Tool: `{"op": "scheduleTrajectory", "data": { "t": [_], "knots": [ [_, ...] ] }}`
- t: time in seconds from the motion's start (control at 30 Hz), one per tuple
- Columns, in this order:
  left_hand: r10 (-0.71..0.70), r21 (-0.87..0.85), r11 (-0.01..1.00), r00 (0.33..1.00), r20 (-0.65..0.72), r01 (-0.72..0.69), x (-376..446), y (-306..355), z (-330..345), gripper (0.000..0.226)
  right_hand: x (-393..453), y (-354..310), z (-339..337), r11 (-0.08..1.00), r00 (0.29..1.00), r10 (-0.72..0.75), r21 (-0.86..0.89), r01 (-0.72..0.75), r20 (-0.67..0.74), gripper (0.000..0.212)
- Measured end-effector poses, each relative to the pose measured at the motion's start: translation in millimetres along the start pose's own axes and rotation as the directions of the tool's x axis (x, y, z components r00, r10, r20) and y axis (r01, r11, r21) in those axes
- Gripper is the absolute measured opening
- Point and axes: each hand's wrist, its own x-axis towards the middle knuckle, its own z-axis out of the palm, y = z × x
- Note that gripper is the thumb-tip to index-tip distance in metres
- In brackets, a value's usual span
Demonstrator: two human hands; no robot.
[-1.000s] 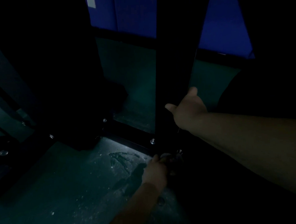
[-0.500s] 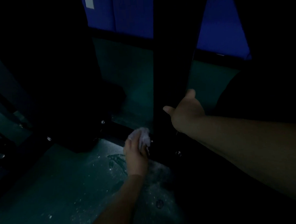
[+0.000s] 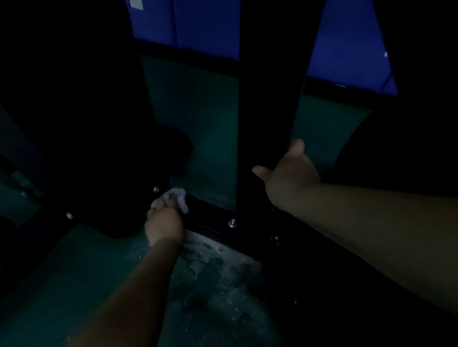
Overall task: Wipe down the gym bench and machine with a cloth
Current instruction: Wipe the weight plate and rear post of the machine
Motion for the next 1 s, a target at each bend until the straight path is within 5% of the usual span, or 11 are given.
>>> {"op": "scheduleTrajectory", "data": {
  "t": [0.13, 0.23, 0.47, 0.57, 0.67, 0.73, 0.83, 1.0],
  "knots": [
    [0.393, -0.098, 0.917, 0.916, 0.076, -0.386, -13, 46, 2, 0.046, -2, -1, -2, 1.0, 1.0, -0.003, -0.016, 0.003, -0.004, 0.049],
    [0.585, 0.125, 0.773, 0.776, 0.236, -0.622, -22, 61, 4, 0.049, -2, -1, -2, 1.0, 1.0, 0.001, -0.022, -0.001, 0.003, 0.051],
    [0.171, 0.349, 0.909, 0.967, 0.188, -0.228, 5, 20, -12, 0.05, 2, 3, 0, 1.0, 0.999, -0.002, 0.025, 0.001, 0.04, 0.037],
    [0.063, 0.26, 0.956, 0.96, 0.271, -0.136, 15, 21, -24, 0.043, 3, 4, -1, 0.999, 0.999, 0.018, 0.037, -0.02, 0.037, 0.025],
    [0.163, 0.024, 0.984, 0.938, 0.305, -0.179, 13, 26, -37, 0.033, 3, 4, 1, 1.0, 1.0, 0.0, 0.012, 0.0, 0.023, 0.039],
    [0.23, -0.25, 0.951, 0.957, 0.179, -0.182, 1, 31, -54, 0.028, 1, 3, 1, 1.0, 1.0, -0.027, -0.007, 0.027, 0.006, 0.046],
    [0.246, -0.619, 0.712, 0.943, -0.223, -0.331, -39, 56, -104, 0.028, -4, 1, -2, 1.0, 0.999, -0.025, -0.001, 0.025, 0.038, 0.044],
    [0.251, -0.666, 0.553, 0.862, -0.44, -0.5, -88, 81, -168, 0.037, -11, -8, -15, 0.999, 0.99, 0.031, -0.037, -0.026, 0.136, 0.05]
  ]
}}
